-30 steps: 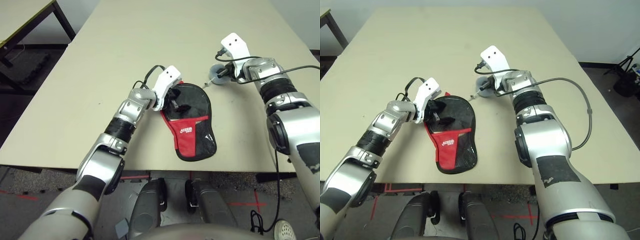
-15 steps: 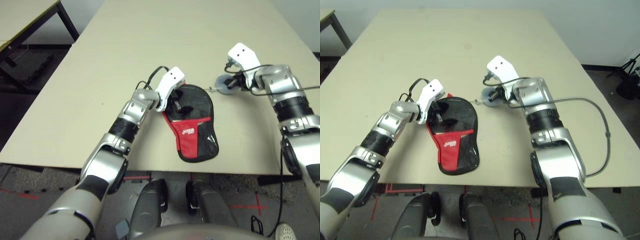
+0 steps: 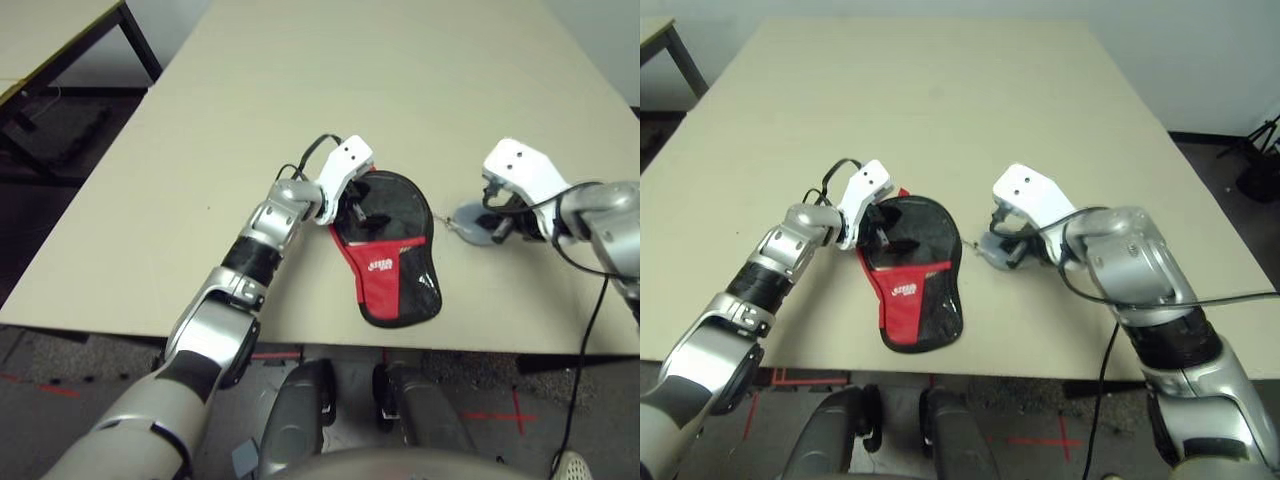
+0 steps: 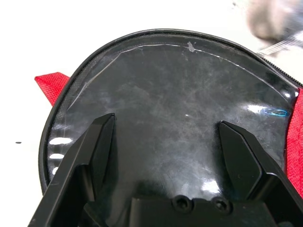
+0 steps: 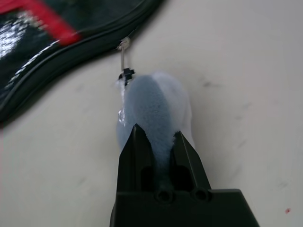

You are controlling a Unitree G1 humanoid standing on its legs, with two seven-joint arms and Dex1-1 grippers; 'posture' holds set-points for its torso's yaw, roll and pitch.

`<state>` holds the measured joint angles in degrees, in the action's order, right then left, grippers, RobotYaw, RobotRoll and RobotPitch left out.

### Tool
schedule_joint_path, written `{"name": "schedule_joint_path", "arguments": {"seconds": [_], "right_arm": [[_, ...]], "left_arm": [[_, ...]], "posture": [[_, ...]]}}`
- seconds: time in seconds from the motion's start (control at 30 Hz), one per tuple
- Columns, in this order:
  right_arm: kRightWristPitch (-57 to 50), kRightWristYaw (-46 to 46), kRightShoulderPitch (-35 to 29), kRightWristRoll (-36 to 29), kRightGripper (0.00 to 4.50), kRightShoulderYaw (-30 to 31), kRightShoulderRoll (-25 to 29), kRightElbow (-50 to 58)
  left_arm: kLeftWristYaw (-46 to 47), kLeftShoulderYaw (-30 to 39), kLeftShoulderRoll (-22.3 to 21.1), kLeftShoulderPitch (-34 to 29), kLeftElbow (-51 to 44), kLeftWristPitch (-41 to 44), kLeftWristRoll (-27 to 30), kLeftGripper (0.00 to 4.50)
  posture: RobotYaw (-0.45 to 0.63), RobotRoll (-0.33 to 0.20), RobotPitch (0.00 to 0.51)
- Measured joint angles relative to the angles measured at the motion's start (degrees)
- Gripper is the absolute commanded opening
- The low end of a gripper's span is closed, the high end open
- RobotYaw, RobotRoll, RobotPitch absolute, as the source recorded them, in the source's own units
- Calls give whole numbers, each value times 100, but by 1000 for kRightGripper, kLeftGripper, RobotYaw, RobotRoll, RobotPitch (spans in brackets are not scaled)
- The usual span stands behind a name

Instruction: Store the ping-pong paddle in its case and zip it.

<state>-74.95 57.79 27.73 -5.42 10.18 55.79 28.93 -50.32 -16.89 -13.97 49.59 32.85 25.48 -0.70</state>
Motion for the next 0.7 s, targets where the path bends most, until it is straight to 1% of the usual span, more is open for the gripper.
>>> {"name": "schedule_joint_path", "arguments": {"seconds": [0.13,0.2,0.33,0.47,0.6,0.7], "right_arm": [[-341,44,-526,-607,169,-331,533,882],[-439,49,-684,-854,168,-502,712,1127],[-651,62,-1005,-1417,158,-935,1044,1455],[-693,59,-1166,-1867,158,-1160,1236,1601],[-640,-123,-1036,-2042,158,-1091,1196,1482],[-259,-343,-811,-1925,157,-716,1190,1027]], "left_arm": [[-92,-19,42,50,59,-66,8,4500],[-145,-40,69,70,97,-101,12,4500],[-164,-39,88,95,182,-193,13,4500],[-203,-33,83,112,222,-251,15,4500],[-205,-19,76,120,265,-271,15,4500],[-210,0,59,122,257,-297,13,4500]], "posture": [[-205,0,192],[-215,0,190],[-224,0,189],[-231,0,192],[-231,0,192],[-220,0,192]]}}
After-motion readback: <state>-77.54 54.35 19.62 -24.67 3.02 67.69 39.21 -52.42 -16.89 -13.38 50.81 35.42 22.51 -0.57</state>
